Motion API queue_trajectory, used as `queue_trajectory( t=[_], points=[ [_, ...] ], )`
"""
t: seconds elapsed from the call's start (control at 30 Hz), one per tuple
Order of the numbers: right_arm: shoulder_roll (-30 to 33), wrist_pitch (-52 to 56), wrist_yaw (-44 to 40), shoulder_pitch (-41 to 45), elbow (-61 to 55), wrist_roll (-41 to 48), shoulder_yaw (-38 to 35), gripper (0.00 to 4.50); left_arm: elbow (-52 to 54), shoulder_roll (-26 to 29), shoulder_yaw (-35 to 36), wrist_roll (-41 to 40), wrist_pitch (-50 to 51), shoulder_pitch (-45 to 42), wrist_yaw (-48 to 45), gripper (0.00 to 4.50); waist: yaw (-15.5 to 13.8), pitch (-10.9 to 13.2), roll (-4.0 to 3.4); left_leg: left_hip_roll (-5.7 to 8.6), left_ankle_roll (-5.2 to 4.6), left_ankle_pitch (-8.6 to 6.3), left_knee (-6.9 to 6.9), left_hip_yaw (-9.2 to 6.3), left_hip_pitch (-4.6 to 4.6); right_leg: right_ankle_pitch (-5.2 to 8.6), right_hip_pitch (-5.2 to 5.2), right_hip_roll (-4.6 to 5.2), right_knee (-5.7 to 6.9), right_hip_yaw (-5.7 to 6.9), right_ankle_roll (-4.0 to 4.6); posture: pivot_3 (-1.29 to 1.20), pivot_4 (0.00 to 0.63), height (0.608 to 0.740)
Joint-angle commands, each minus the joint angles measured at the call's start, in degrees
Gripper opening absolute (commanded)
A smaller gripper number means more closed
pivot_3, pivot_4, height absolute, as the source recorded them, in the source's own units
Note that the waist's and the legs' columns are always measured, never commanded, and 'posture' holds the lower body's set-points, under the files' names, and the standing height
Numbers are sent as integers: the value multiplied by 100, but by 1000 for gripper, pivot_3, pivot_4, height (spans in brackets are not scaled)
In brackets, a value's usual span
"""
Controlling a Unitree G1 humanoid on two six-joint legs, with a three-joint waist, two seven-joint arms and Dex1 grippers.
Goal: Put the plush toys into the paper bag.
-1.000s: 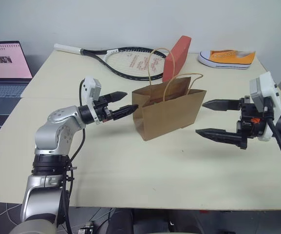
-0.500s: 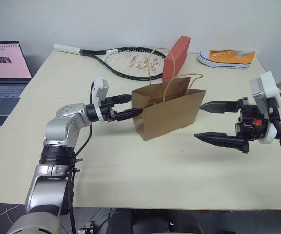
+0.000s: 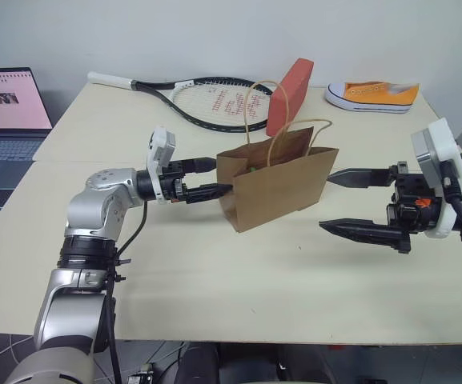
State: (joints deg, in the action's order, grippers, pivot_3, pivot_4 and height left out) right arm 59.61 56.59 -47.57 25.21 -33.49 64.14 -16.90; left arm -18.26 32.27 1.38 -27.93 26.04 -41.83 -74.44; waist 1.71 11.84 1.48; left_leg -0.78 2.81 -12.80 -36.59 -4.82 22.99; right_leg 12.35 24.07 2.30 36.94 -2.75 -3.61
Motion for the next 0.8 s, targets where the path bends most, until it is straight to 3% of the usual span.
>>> queue_trajectory(
  t=[0.03, 0.3, 0.8],
  points=[
    [98, -121, -93, -3, -7, 7, -128, 4500, 197, 57, -21, 11, -77, -139, -86, 4472, 0, 0, 0, 0, 0, 0, 0, 0, 0, 0, 0, 0, 0, 0, 0, 0, 150, 740],
    [85, -116, -111, 7, -6, -2, -97, 4500, 336, 108, -85, 66, -147, -72, -223, 4472, 1, 0, 0, 0, 0, 0, 0, 0, 0, 0, 0, 0, 0, 0, 0, 0, 150, 740],
    [-23, -410, -8, 4, -127, -479, 164, 4500, 1122, -794, -104, 376, -501, 541, 1439, 4472, -3, 0, 0, 0, 0, 0, -3, 0, 0, -1, 0, 0, 1, -1, -2, 0, 150, 740]
  ],
)
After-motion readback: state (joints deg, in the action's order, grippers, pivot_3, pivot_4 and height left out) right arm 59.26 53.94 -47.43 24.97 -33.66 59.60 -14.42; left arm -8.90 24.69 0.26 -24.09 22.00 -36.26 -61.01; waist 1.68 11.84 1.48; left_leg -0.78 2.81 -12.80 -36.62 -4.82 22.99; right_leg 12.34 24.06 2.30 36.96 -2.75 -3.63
